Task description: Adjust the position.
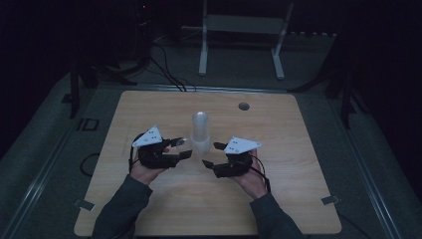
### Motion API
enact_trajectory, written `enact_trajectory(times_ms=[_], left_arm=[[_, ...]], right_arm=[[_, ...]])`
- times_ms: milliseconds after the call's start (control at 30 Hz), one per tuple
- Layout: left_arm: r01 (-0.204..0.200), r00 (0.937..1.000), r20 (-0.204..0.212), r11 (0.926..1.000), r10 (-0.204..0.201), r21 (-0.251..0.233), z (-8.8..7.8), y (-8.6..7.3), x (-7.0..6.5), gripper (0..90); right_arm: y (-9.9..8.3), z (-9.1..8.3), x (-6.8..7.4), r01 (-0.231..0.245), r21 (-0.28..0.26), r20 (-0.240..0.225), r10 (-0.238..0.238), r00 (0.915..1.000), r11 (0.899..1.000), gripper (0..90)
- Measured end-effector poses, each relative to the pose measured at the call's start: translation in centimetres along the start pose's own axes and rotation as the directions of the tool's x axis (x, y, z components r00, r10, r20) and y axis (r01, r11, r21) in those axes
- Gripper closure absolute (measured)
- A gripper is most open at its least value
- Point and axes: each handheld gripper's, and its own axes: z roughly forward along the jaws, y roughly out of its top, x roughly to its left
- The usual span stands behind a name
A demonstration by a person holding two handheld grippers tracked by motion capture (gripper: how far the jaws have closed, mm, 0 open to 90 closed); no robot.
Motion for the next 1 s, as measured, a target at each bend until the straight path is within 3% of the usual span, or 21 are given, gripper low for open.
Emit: enact_trajectory(times_ms=[500, 767, 1000], left_arm=[[0.000, 0.9971, 0.077, 0.9996, 0.002, -0.027, -0.11, 0.00, -0.08, 41.0], [0.004, 0.9956, 0.094, 0.9988, 0.001, -0.049, -0.38, 0.08, -0.08, 41.0], [0.033, 0.9917, 0.127, 0.9956, -0.022, -0.087, -0.59, 0.17, -0.07, 41.0]], right_arm=[[-0.01, -0.05, -0.34, -0.037, -0.059, -0.110, 0.030, 0.9935, 0.998, 27.3], [-0.02, 0.17, -0.35, -0.051, -0.072, -0.133, 0.041, 0.9903, 0.996, 27.4], [-0.06, 0.21, -0.37, -0.068, -0.102, -0.166, 0.050, 0.9849, 0.992, 27.3]])
